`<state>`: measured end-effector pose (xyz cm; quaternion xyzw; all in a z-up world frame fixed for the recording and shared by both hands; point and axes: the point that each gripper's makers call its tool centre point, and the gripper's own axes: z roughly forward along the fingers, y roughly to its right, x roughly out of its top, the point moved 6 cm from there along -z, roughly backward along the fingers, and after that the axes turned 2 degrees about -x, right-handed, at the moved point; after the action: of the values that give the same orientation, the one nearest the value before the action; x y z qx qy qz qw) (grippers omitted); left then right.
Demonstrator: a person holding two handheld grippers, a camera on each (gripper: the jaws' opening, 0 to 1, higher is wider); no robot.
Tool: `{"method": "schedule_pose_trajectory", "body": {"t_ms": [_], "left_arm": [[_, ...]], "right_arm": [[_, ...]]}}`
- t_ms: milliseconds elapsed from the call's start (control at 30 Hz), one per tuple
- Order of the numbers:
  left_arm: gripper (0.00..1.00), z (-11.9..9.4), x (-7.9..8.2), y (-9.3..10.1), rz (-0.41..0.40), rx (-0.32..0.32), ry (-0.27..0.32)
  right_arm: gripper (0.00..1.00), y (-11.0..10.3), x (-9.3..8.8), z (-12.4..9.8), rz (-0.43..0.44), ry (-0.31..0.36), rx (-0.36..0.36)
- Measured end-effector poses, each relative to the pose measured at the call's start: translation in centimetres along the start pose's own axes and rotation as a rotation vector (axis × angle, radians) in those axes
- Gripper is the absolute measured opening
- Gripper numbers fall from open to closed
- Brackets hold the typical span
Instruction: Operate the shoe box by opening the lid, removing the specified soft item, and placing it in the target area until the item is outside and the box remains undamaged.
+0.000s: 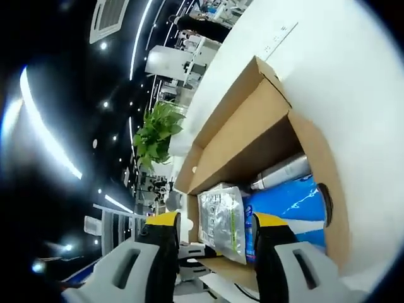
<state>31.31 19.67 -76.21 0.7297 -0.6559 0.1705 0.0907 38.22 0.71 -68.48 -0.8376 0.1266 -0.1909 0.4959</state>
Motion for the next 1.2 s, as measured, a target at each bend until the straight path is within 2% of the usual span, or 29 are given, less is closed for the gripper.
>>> {"method": "schedule_pose_trajectory", "body": {"t_ms": [433, 633, 733, 900, 1133, 1200], "left_arm": [[0.03, 0.0, 0.0, 0.0, 0.000, 0.000, 0.000], [0.03, 0.1, -0.1, 0.0, 0.001, 0.000, 0.000], [0.03, 0.1, 0.0, -0.1, 0.001, 0.001, 0.001], [0.03, 0.1, 0.0, -0.1, 0.001, 0.001, 0.001], [0.03, 0.1, 0.0, -0.1, 0.002, 0.001, 0.002], [0.03, 0.2, 0.0, -0.1, 0.003, 0.001, 0.002]], "right_arm": [[0.42, 0.5, -0.3, 1.7, -0.014, -0.054, -0.027], [0.42, 0.7, -0.8, 2.9, -0.096, -0.121, -0.046], [0.40, 0.7, -1.5, 3.3, -0.100, -0.133, -0.048], [0.34, 1.2, -1.7, 3.6, -0.107, -0.164, -0.048], [0.32, 1.2, -2.2, 3.9, -0.123, -0.175, -0.046], [0.28, 1.0, -2.5, 4.0, -0.121, -0.195, -0.033]]}}
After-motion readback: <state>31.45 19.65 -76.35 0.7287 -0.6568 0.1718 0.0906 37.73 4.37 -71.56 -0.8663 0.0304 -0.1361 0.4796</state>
